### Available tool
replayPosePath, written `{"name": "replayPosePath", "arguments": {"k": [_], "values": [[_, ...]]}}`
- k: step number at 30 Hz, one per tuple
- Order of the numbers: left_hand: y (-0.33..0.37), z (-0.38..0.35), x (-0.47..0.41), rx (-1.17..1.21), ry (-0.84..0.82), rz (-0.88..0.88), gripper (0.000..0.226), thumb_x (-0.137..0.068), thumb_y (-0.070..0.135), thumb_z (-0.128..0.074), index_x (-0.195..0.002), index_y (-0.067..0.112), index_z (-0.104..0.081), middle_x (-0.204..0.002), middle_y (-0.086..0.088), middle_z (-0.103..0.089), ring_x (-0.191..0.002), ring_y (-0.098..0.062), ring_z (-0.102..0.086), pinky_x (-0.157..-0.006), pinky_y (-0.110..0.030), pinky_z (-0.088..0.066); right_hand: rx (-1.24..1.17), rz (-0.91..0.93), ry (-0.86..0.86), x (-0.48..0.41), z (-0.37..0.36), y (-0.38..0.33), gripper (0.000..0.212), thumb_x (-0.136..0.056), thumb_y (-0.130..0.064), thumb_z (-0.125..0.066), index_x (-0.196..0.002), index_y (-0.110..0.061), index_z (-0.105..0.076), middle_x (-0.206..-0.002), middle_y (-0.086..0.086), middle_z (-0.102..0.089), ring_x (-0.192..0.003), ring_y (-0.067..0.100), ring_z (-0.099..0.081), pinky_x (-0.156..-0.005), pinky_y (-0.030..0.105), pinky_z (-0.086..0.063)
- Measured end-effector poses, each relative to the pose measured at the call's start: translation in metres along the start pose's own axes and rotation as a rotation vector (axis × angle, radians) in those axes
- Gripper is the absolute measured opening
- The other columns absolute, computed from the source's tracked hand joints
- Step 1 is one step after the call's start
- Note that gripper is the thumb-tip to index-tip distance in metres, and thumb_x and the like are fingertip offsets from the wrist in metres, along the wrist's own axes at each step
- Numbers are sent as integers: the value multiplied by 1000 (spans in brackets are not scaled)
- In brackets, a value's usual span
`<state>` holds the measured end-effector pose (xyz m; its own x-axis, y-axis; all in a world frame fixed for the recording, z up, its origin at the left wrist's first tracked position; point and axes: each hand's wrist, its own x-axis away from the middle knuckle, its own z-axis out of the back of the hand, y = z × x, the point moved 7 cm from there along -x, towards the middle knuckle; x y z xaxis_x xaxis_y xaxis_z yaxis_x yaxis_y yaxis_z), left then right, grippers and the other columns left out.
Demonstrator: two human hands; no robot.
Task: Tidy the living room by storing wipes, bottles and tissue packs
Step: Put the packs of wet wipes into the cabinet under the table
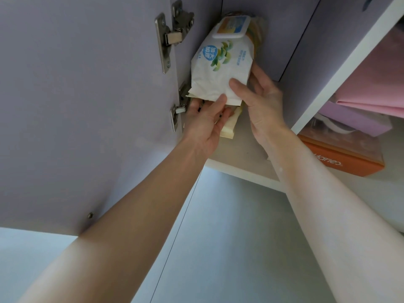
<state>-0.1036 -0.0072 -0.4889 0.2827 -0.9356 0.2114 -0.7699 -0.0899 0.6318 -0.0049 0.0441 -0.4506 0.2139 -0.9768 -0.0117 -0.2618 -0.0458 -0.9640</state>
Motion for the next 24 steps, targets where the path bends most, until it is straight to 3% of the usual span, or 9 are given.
{"name": "replayPosePath", "arguments": {"k": [11, 17, 21, 24], "values": [[-1, 1, 5, -75, 15, 4, 44, -92, 1, -60, -134, 9, -49, -114, -5, -65, -106, -22, -64, -97, -35, -52, 33, 2, 9, 3, 3, 1, 66, -79, 1, -73, -140, -7, -46, -129, 8, -62, -111, 11, -63, -86, 21, -53], [0, 3, 21, -146, 40, 21, 43, -89, 3, -65, -129, 6, -50, -112, -8, -64, -106, -21, -63, -98, -36, -52, 54, -31, 16, 16, 10, 2, 61, -81, -5, -73, -137, -11, -50, -129, 6, -63, -116, 13, -62, -97, 26, -51], [3, 3, 52, -240, 122, 97, 34, -88, 7, -67, -119, 16, -55, -125, -6, -66, -117, -19, -63, -98, -31, -49, 62, -115, 70, 38, 12, -1, 50, -84, -18, -72, -130, -18, -53, -117, -3, -68, -104, 2, -66, -81, 14, -52], [13, -8, 87, -327, 193, 181, 37, -87, 11, -68, -120, 19, -54, -123, -3, -66, -114, -19, -64, -100, -32, -46, 100, -196, 106, 63, 12, -23, 53, -83, -25, -73, -132, -15, -53, -116, -4, -68, -107, 4, -64, -93, 19, -49]]}}
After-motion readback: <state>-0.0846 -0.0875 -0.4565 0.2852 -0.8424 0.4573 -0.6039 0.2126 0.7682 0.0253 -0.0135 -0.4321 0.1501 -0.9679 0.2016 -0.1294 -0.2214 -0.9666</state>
